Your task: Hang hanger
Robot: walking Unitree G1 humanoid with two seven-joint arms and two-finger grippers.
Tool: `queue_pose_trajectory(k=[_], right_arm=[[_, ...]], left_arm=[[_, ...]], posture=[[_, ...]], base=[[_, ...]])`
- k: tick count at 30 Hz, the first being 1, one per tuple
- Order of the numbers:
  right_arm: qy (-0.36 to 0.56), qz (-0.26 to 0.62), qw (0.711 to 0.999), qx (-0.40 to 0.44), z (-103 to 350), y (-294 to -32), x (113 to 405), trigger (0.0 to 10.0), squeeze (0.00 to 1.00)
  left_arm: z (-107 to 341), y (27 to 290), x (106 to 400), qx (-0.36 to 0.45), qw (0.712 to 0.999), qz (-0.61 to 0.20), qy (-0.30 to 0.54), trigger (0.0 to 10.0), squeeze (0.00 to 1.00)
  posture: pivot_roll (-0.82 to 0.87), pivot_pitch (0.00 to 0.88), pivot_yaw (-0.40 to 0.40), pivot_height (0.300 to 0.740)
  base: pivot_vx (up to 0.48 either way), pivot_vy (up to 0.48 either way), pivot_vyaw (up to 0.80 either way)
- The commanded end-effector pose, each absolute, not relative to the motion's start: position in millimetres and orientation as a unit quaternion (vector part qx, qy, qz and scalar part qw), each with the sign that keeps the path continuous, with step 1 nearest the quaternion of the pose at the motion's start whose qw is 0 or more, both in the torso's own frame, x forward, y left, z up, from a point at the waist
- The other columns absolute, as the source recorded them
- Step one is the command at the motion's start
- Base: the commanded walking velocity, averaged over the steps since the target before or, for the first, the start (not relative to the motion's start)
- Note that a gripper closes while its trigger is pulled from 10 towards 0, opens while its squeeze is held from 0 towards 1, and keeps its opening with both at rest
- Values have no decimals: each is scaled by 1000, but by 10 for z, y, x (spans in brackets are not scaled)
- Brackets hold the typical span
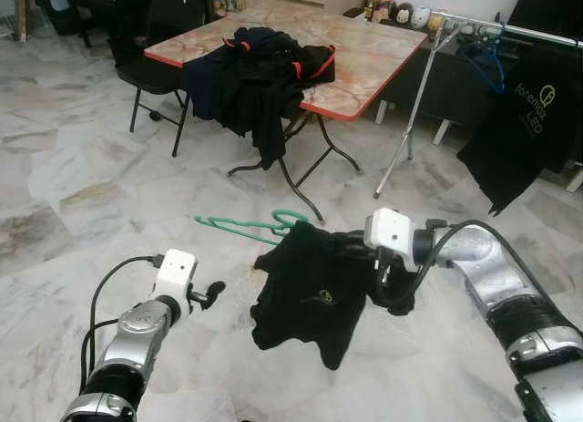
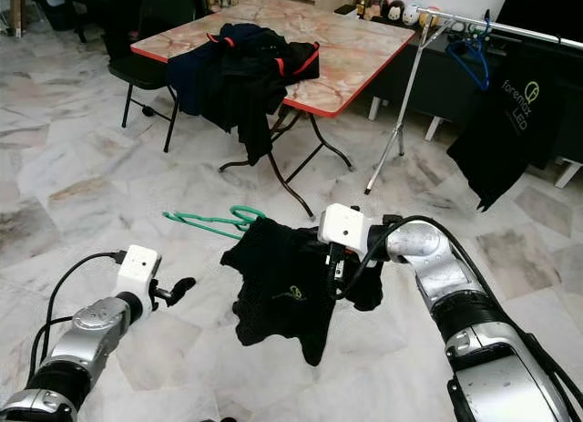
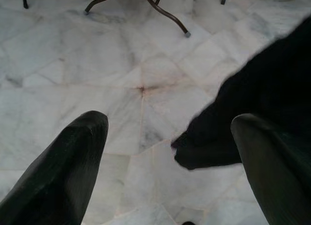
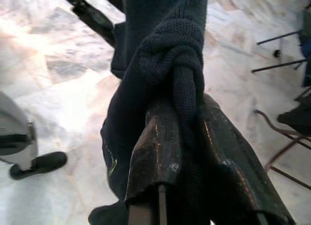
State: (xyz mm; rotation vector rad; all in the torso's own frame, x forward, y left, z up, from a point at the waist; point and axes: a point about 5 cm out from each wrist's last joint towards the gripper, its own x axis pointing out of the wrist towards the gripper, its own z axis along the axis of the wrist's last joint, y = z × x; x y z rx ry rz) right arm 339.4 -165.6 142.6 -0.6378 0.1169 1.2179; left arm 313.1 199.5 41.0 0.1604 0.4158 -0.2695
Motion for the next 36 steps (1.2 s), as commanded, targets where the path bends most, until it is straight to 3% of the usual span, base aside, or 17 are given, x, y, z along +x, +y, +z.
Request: queue_pose_trajectory(k=[1, 8, 15, 22, 27, 36], right_arm=[[21, 571, 770, -285, 1599, -1626, 3412, 10000, 0], [23, 603, 749, -275, 1562, -1541, 3349, 10000, 0], [-19, 545, 801, -244, 1690, -1347, 3493, 10000, 0], [-40, 536, 823, -183, 1684, -1207, 3445, 10000, 0], [-48, 540, 825, -161, 1711, -1181, 3415, 10000, 0], [-56, 577, 801, -152, 1795, -1059, 3347, 10000, 0]], left_arm=[[481, 1952, 3182, 76, 968, -143, 190, 10000, 0], [512, 1824, 3208, 36, 967, -179, 179, 10000, 0], [570, 1718, 3245, 24, 966, -198, 165, 10000, 0], [579, 1695, 3254, 19, 968, -193, 160, 10000, 0], [595, 1662, 3254, 10, 966, -208, 154, 10000, 0], [652, 1586, 3288, -12, 965, -220, 141, 10000, 0]], posture=[[-134, 0, -14, 740], [-135, 0, -14, 740], [-134, 0, -16, 740], [-130, 0, -17, 740], [-132, 0, -16, 740], [-135, 0, -19, 740]], base=[[0, 0, 0], [0, 0, 0], [0, 0, 0], [0, 0, 0], [0, 0, 0], [0, 0, 0]])
